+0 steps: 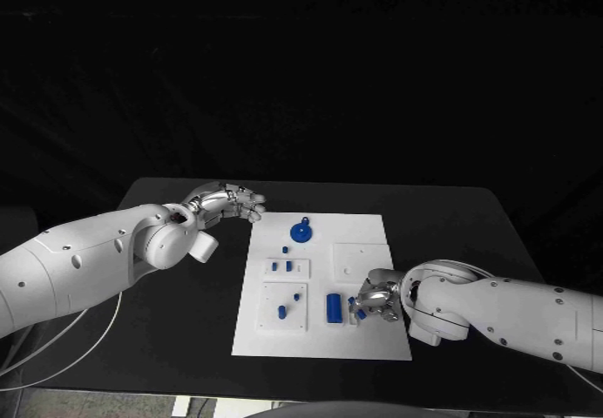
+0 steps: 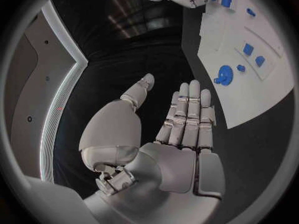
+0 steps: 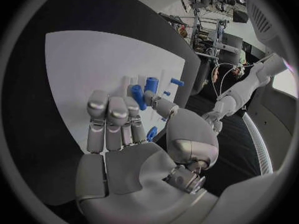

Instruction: Assemble the parts on the task board

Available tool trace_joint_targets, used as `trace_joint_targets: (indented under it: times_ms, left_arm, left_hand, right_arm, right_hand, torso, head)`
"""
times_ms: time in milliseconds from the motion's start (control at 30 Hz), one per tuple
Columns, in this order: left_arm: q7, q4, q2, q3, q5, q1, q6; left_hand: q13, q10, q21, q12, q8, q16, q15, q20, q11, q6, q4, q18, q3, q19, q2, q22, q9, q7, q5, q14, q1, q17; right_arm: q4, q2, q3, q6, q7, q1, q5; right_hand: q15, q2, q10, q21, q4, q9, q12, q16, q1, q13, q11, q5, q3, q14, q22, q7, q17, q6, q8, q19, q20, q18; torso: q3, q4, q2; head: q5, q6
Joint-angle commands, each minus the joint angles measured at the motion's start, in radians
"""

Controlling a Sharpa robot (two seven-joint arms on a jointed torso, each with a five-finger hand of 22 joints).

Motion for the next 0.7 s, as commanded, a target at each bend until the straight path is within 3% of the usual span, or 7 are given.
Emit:
trace_joint_targets:
  times_ms: [33,700]
  left_arm:
    - [0.005,0.002,0.002,0.001,-0.001,0.001,0.016]
    - [0.002,0.002,0.000,0.001,-0.001,0.001,0.018]
  left_hand:
    - [0.001,0.000,-0.006,-0.006,0.004,-0.005,0.002,0.002,-0.003,-0.002,0.006,0.003,0.001,0.008,0.004,0.002,-0.002,-0.004,-0.006,0.007,-0.010,0.002]
    - [0.001,0.000,-0.007,-0.006,0.005,-0.006,0.002,0.001,-0.003,-0.002,0.008,0.004,0.001,0.008,0.004,0.002,-0.002,-0.004,-0.006,0.007,-0.011,0.003]
  right_arm:
    - [0.000,0.001,0.000,0.038,-0.010,-0.001,-0.038]
    - [0.023,-0.029,0.000,0.053,-0.017,-0.001,-0.054]
  right_hand:
    - [-0.007,0.002,0.007,0.006,0.008,0.000,-0.004,0.000,-0.014,-0.001,-0.005,-0.004,0.000,0.000,0.016,0.004,0.000,0.004,-0.005,-0.001,0.001,0.053]
    - [-0.007,-0.001,0.010,0.008,0.019,0.002,-0.002,0.001,-0.038,0.002,-0.005,-0.004,0.003,0.000,0.016,0.003,0.001,0.006,-0.003,-0.002,-0.001,0.053]
  torso:
    - [0.0000,-0.0002,0.000]
    - [0.0001,-0.0003,0.000]
  head:
    - [0.001,-0.002]
    - [0.003,-0.006]
